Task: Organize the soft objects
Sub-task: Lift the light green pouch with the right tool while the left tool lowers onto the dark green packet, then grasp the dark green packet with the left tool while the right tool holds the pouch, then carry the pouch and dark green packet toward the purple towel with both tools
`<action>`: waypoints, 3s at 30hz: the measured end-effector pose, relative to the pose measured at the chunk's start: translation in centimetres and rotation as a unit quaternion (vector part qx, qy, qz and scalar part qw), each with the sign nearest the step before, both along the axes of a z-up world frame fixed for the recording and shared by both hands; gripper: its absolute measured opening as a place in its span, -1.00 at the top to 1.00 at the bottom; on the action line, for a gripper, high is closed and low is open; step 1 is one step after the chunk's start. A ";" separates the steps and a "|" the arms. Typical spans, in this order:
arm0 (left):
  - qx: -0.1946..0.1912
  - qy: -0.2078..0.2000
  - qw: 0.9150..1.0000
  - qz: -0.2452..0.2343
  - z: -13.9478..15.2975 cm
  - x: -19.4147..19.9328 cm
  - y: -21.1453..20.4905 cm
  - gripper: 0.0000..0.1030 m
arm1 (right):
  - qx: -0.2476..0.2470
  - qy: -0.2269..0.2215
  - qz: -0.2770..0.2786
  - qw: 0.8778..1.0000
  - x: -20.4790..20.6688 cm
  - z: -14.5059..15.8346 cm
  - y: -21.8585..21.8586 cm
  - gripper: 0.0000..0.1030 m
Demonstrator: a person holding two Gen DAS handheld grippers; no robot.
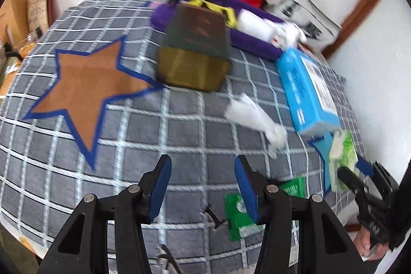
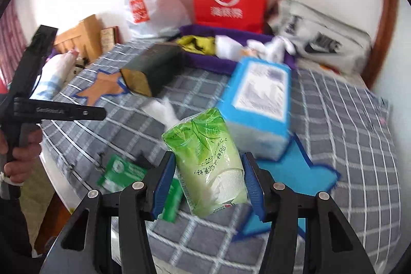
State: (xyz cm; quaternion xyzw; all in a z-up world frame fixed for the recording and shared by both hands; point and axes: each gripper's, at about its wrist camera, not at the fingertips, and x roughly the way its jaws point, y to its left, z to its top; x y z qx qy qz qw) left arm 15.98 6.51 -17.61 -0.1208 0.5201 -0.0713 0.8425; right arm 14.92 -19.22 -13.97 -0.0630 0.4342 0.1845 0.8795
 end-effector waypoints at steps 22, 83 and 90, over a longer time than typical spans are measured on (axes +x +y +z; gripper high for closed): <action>-0.014 0.016 0.987 -0.161 -2.5 -2.3 -6.6 0.05 | 0.029 0.043 -0.071 0.996 -2.5 -3.4 -5.2 -0.04; -0.009 -0.051 0.999 -0.013 3.4 -0.8 1.2 0.49 | 0.071 0.056 -0.075 0.993 2.1 2.2 -4.5 -0.05; -0.014 -0.065 0.998 0.003 5.2 1.5 2.3 0.50 | 0.083 0.041 -0.071 0.993 5.0 3.9 -4.0 -0.05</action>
